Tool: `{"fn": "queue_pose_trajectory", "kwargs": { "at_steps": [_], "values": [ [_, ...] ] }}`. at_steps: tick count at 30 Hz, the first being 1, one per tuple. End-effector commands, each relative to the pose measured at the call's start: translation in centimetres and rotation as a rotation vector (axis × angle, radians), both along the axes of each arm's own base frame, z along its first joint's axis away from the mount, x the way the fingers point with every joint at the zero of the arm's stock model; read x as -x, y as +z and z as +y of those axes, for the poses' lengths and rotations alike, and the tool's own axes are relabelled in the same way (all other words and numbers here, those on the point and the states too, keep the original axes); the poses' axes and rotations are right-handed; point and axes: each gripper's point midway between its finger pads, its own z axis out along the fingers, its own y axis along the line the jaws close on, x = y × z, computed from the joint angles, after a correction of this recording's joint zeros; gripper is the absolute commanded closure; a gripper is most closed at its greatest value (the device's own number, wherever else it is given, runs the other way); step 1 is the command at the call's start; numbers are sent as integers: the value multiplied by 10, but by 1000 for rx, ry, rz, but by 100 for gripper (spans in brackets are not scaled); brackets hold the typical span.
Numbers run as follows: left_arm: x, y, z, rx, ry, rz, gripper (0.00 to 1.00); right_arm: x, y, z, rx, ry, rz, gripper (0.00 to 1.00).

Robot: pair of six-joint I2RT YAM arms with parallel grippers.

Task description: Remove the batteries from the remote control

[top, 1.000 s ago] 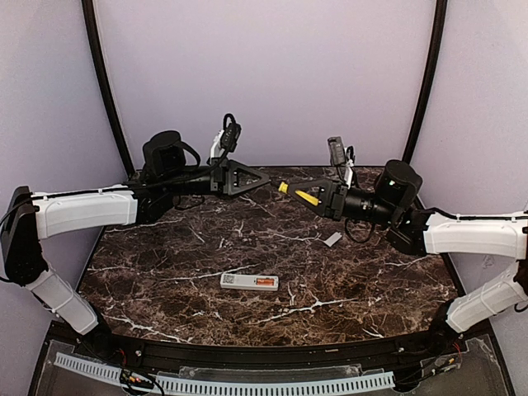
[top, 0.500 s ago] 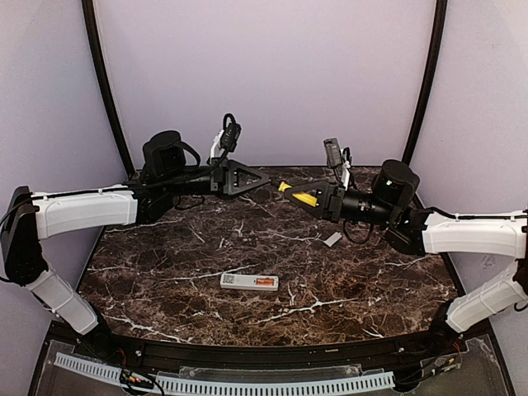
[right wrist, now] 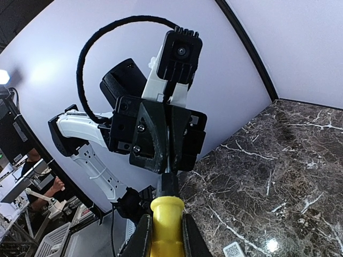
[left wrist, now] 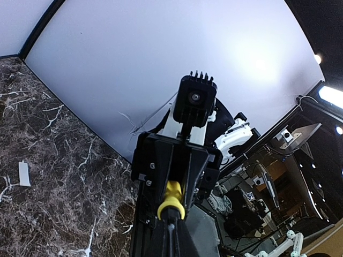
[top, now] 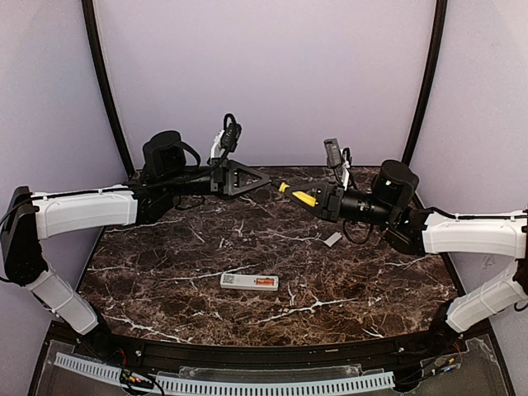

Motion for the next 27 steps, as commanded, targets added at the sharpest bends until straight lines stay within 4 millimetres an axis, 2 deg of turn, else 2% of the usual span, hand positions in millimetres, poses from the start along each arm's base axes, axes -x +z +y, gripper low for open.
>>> {"fn": "queue_pose_trajectory", "kwargs": {
  "at_steps": [1,8,11,13,15,17,20,23,27],
  "values": [
    [4,1,5,-7,16,-23,97,6,13,1,-25,14,-26,100],
    [1,-4,17,-53,67,-66,48,6,0,-3,37,-3,6,100],
    [-3,-12,26,-96,103,-83,32,6,-11,-7,81,-21,32,100],
    [-7,-19,35,-136,136,-94,16,5,-16,-10,111,-39,45,100],
    [-13,-28,45,-181,178,-101,6,6,-20,-14,140,-57,52,100],
    [-22,-39,60,-236,235,-103,2,4,-23,-18,178,-82,56,100],
    [-31,-60,78,-345,313,-102,2,1,-31,-26,256,-122,66,100],
    [-53,-84,103,-470,452,-89,1,-2,-34,-34,306,-169,68,100],
    [-69,-111,120,-564,508,-16,1,-6,-36,-44,349,-221,51,100]
  ]
}}
